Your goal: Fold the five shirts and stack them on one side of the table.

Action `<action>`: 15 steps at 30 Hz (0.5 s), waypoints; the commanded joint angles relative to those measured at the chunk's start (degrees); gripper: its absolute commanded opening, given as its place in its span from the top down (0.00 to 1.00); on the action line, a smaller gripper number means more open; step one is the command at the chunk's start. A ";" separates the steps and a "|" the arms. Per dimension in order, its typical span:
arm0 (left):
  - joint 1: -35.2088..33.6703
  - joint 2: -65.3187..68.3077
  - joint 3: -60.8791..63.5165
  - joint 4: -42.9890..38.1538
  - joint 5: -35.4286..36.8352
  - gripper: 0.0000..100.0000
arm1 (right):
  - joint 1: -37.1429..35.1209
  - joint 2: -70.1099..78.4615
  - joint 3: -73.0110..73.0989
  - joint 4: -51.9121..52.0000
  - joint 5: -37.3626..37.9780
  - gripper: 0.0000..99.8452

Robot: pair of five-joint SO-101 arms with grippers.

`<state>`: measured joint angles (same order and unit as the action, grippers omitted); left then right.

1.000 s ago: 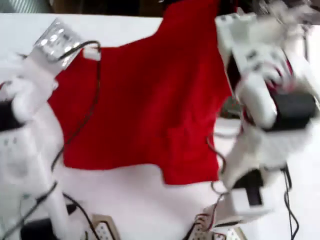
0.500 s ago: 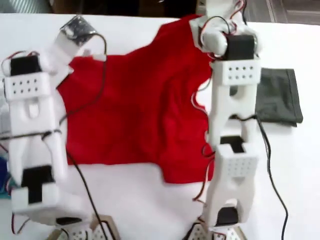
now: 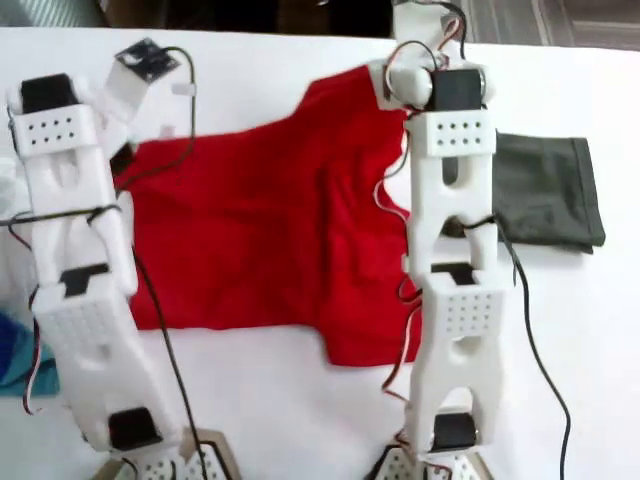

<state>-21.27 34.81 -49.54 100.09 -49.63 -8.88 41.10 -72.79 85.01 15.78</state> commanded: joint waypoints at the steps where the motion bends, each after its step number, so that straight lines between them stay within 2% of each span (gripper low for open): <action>1: -1.67 -1.05 -3.56 2.20 0.18 0.97 | 0.57 -2.07 -5.36 4.09 -0.18 0.98; 7: -2.81 -3.78 -0.75 2.46 -0.18 0.97 | 0.66 -2.77 -11.69 13.85 0.09 0.98; 15: -2.81 -24.62 26.95 2.20 -5.01 0.97 | 1.63 -4.79 -11.34 16.40 0.00 0.98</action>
<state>-23.38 21.63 -31.16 101.41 -53.32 -8.62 41.01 -82.73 100.04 15.78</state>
